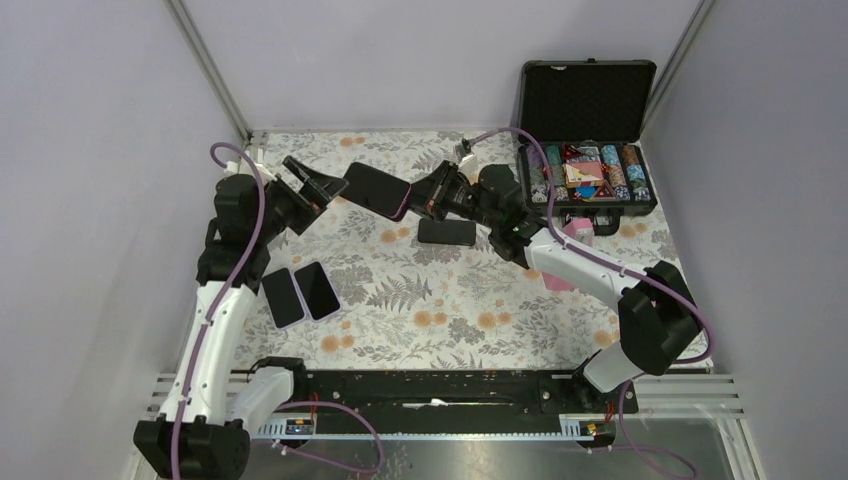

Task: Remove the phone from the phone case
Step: Remove the phone case from the phone.

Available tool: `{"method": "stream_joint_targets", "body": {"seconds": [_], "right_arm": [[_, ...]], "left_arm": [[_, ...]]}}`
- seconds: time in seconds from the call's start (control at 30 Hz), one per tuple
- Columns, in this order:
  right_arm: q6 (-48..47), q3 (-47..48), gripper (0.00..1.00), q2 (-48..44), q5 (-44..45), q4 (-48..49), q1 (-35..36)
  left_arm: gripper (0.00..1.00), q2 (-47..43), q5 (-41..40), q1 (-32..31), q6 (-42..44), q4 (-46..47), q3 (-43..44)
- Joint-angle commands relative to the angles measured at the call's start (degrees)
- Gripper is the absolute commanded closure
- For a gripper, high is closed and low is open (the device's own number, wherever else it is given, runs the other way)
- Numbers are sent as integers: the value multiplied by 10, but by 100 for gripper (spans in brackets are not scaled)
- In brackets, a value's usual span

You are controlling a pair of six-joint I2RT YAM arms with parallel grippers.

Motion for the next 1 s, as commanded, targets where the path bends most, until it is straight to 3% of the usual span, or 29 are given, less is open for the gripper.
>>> {"method": "stream_joint_targets", "body": {"seconds": [0.0, 0.1, 0.2, 0.27, 0.4, 0.57, 0.73, 0.87, 0.97], "right_arm": [[-4, 14, 100, -35, 38, -88, 5], [-22, 43, 100, -26, 42, -185, 6], [-44, 70, 100, -16, 52, -268, 9], [-56, 86, 100, -13, 60, -311, 12], [-62, 95, 100, -10, 66, -356, 17], [-68, 94, 100, -8, 64, -361, 25], [-63, 88, 100, -8, 64, -362, 30], [-64, 85, 100, -12, 72, -361, 32], [-62, 86, 100, -12, 71, -361, 32]], "left_arm": [[1, -44, -16, 0, 130, -5, 19], [3, -54, 11, -30, 182, 13, 17], [5, -51, -49, -113, 263, -10, 31], [13, -42, -91, -179, 313, -18, 37], [18, -18, -39, -237, 412, -15, 38], [19, 15, -30, -277, 471, -13, 41], [33, 29, -35, -298, 520, 3, 33], [36, 36, -31, -308, 550, 18, 14], [43, 37, -40, -311, 551, 19, 8]]}}
